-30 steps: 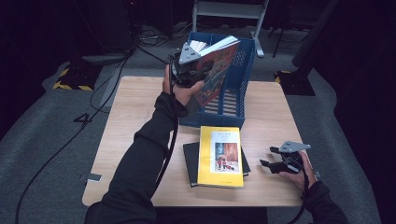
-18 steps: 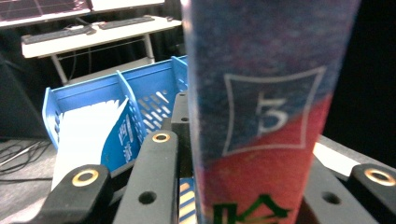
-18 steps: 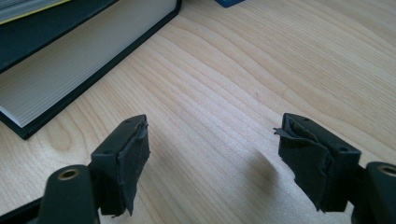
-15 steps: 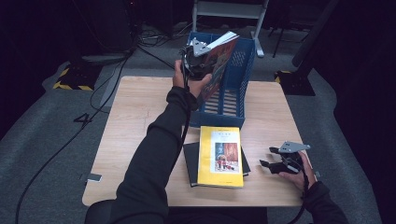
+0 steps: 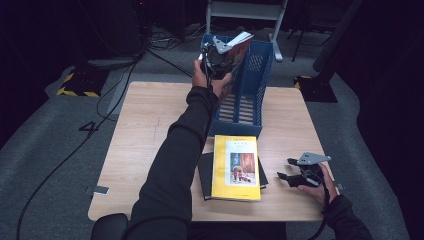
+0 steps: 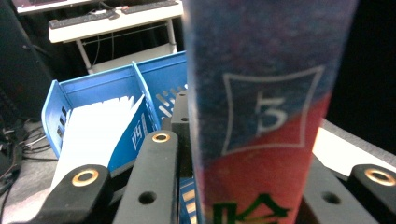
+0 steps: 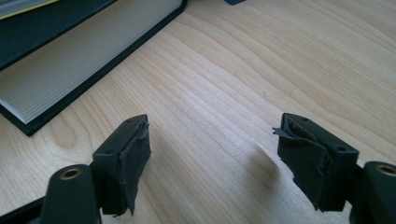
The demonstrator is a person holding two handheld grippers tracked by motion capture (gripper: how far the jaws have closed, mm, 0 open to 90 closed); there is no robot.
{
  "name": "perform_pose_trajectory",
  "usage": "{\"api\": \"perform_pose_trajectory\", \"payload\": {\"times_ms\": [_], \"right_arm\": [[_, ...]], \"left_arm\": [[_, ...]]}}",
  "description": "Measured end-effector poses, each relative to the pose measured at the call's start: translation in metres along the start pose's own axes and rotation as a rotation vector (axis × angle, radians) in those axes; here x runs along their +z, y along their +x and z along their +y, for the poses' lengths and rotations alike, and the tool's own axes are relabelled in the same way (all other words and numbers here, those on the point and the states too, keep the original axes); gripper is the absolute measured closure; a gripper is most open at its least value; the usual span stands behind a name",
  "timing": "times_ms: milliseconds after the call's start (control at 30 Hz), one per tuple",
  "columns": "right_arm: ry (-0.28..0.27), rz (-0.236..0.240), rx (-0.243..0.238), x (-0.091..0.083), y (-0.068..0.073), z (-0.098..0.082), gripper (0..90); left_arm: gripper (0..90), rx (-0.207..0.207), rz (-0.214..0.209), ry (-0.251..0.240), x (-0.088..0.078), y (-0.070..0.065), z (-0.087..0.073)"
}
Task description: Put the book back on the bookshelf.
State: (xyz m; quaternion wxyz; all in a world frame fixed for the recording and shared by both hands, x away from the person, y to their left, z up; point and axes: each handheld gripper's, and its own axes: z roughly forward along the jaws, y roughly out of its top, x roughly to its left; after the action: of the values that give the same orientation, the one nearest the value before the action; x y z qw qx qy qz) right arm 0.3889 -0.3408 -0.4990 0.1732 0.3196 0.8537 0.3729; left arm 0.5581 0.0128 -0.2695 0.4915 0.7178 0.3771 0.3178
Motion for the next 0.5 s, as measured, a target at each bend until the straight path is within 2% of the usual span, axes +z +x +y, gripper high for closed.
{"api": "perform_pose_trajectory", "payload": {"times_ms": [500], "right_arm": [[-0.004, 0.004, -0.001, 0.001, 0.001, -0.001, 26.4]], "left_arm": [[74.0, -0.040, 0.055, -0.001, 0.034, -0.013, -0.003]]}}
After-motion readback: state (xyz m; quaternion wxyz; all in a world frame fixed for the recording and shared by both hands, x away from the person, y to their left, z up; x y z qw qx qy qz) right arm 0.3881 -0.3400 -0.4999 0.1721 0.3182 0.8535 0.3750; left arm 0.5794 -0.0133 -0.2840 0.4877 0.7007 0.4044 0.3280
